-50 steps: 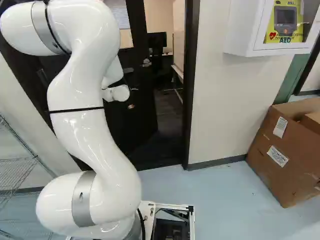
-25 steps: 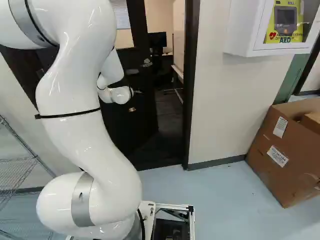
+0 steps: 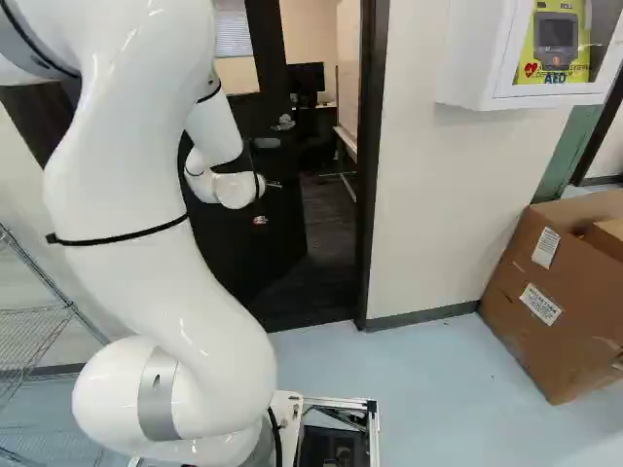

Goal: Open the door and move inside

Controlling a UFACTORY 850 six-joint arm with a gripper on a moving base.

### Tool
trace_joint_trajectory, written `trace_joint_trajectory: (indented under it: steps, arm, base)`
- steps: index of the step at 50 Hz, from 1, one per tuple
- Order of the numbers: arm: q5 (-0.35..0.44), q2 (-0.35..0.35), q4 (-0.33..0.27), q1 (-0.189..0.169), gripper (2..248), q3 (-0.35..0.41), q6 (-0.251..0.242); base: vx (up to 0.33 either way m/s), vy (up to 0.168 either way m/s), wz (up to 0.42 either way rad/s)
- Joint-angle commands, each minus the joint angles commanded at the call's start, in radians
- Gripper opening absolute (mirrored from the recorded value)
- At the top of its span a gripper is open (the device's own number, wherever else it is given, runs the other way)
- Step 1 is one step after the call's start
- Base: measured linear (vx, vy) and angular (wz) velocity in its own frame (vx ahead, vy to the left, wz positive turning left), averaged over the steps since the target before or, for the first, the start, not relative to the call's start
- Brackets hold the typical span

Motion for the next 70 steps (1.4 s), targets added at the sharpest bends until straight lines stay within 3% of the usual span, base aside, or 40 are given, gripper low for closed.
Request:
trace_joint_trajectory:
  steps: [29,70]
  arm:
    - [0.0,0.127,0.004,-0.055,247,0.141,0.0]
    - [0.0,0.288,0.004,-0.166,247,0.306,0.0]
  base:
    - [0.0,0.0,0.0]
    - [0.0,0.0,0.0]
